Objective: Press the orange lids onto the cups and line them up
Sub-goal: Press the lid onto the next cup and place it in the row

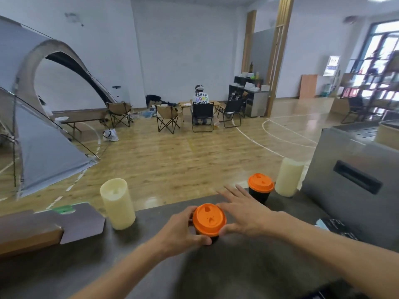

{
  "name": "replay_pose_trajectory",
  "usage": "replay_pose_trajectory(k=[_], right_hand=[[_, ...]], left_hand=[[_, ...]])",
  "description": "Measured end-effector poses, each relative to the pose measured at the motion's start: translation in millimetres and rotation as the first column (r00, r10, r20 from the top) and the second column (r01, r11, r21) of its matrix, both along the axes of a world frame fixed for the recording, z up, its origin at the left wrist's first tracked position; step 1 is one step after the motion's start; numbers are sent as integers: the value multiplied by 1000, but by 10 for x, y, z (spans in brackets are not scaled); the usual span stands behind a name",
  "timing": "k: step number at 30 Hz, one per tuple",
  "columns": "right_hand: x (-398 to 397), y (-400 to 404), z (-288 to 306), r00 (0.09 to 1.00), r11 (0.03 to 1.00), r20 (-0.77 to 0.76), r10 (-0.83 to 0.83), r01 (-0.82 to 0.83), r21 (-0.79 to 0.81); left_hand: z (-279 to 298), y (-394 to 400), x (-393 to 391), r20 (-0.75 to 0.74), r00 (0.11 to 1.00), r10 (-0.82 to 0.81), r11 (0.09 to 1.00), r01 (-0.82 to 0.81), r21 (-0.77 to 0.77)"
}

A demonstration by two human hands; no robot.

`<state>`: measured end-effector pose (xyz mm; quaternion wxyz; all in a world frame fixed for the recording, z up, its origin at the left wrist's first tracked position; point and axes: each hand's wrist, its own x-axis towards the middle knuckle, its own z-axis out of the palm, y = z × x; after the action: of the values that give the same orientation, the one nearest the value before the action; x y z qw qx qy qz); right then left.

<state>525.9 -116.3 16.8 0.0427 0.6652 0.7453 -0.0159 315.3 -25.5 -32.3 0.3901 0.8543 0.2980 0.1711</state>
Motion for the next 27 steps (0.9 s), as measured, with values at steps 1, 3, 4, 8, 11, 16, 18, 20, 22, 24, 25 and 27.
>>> replay_pose_trajectory(k=[1,3,4,8,11,16,18,20,22,24,25,27], right_hand=[[179,33,42,1000,1000,21,-8,8,-3],[516,118,100,998,1000,49,-27,28,-13],[669,168,115,998,999,48,-40,41,-20],[1136,385,139,995,993,29,-94,96,-71],[1339,535,112,994,991,34,-108,110,-70],[1532,683,22,990,989,5,-138,138,-54],[1579,716,-13,991,989,2,-137,137,-59],[1618,745,-31,990,988,-10,-138,137,-68],[1655,778,-45,991,989,-31,-132,130,-69],[1683,806,-63,991,990,-46,-127,124,-60],[1691,818,-74,991,991,-50,-125,123,-58],[1690,848,-92,991,991,-57,-123,120,-55]], left_hand=[[17,44,194,12,1000,-9,1000,8,16],[47,133,551,39,999,-15,999,13,36],[57,178,705,51,999,-19,999,17,34],[9,365,1202,91,996,0,999,3,-41],[-46,493,1447,79,997,25,998,-21,-59],[-117,628,1672,65,998,5,997,0,-73],[-137,646,1722,59,998,11,997,-7,-71],[-150,663,1756,59,998,23,997,-19,-72],[-158,686,1765,65,997,38,997,-33,-63],[-157,715,1759,69,997,43,997,-39,-61],[-157,727,1752,67,997,43,997,-39,-63],[-150,743,1724,63,997,46,997,-41,-68]])
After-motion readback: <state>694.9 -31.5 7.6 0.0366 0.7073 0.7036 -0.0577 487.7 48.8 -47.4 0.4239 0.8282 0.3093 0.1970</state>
